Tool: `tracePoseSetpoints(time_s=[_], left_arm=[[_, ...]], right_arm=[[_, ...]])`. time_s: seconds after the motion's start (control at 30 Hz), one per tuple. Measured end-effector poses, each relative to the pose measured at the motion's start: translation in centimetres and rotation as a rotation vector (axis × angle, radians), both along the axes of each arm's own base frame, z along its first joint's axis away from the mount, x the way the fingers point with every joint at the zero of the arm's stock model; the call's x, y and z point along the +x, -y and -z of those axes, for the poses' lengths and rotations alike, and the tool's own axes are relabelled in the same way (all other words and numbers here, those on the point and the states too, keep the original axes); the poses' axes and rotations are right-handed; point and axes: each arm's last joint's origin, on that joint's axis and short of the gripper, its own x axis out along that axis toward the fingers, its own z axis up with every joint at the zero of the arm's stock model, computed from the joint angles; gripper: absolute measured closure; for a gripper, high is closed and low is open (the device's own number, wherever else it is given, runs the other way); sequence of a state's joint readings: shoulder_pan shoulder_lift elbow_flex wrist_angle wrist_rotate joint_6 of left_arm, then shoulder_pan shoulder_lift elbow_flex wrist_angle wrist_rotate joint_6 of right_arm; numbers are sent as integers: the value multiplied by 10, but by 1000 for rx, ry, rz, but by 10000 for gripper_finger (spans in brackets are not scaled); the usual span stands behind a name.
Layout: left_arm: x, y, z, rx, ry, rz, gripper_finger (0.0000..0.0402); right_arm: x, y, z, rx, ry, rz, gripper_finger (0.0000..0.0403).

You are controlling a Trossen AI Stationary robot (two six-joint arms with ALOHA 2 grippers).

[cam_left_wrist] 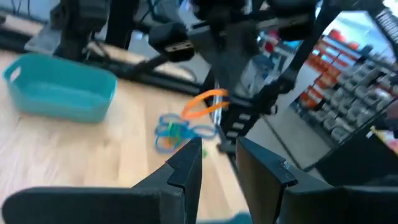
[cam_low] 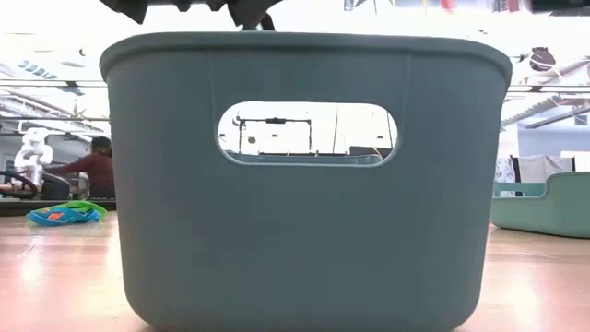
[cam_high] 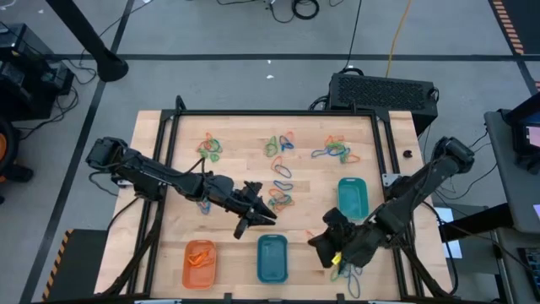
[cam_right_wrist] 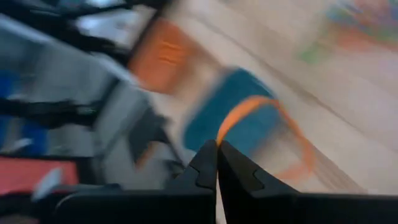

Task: Sort rubber bands into baskets
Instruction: Put the orange rubber band into the orange bin

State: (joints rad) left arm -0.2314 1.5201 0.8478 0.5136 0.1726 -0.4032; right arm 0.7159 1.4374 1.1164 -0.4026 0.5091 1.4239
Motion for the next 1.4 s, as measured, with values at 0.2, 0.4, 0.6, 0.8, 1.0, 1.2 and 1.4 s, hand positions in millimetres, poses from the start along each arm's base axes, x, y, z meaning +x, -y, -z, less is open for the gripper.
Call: tracePoseSetpoints(time_s=[0.2, 0.4, 0.6, 0.8, 1.0, 1.2, 1.4], left_arm=[[17, 4, 5, -45, 194, 0, 297], [34, 11, 2, -29, 265, 89, 297], [43, 18, -2, 34, 317, 178, 297], [44, 18, 1, 50, 312, 179, 297], [44, 18, 1, 50, 311, 188, 326], [43, 18, 1, 37, 304, 189, 391], [42, 20, 1, 19, 282, 198, 397]], right_arm=[[17, 3, -27, -71, 265, -99, 403], [28, 11, -33, -73, 328, -128, 403], [33, 16, -34, -44, 323, -164, 402], [35, 20, -34, -48, 322, -150, 402], [37, 24, -33, -55, 320, -139, 402], [37, 24, -33, -61, 321, -142, 396], [37, 24, -32, -64, 312, -147, 347]])
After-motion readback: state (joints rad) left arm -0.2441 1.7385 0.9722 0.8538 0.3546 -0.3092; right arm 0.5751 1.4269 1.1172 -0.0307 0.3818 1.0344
